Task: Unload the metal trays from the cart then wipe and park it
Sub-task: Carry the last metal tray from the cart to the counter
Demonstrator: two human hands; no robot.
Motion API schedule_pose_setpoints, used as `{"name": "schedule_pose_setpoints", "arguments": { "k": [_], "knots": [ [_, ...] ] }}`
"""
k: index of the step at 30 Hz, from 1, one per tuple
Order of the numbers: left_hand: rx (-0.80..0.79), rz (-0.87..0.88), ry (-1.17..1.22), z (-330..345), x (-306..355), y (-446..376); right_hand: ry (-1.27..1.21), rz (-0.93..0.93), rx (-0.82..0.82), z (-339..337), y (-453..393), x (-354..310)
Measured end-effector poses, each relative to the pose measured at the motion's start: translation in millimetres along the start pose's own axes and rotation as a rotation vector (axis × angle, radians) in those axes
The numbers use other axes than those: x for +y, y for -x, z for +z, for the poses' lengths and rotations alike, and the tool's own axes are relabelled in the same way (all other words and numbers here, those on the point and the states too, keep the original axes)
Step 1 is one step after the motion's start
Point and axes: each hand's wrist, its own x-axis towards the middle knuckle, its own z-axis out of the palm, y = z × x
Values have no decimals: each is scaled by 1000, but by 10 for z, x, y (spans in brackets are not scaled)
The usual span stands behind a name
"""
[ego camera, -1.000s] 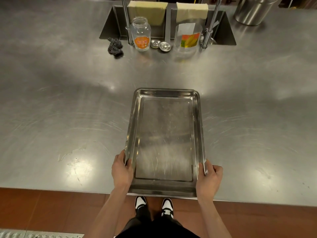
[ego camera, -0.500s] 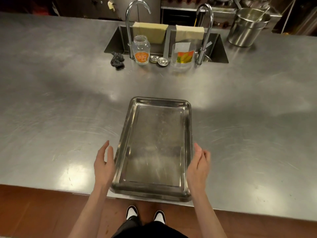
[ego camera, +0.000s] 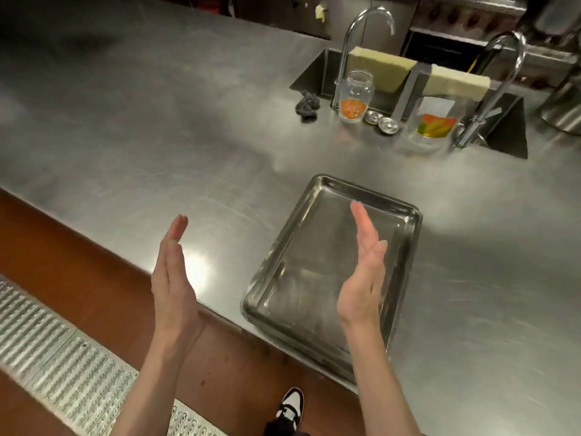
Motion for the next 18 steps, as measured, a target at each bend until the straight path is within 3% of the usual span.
{"name": "schedule_pose_setpoints", "arguments": {
  "k": [9, 18],
  "knots": [
    [353, 47, -61, -1168, 188, 532, -98, 31, -380, 954, 451, -396],
    [737, 4, -156, -2434, 232, 1925, -227, -20, -779, 1732, 1596, -980]
  ]
}}
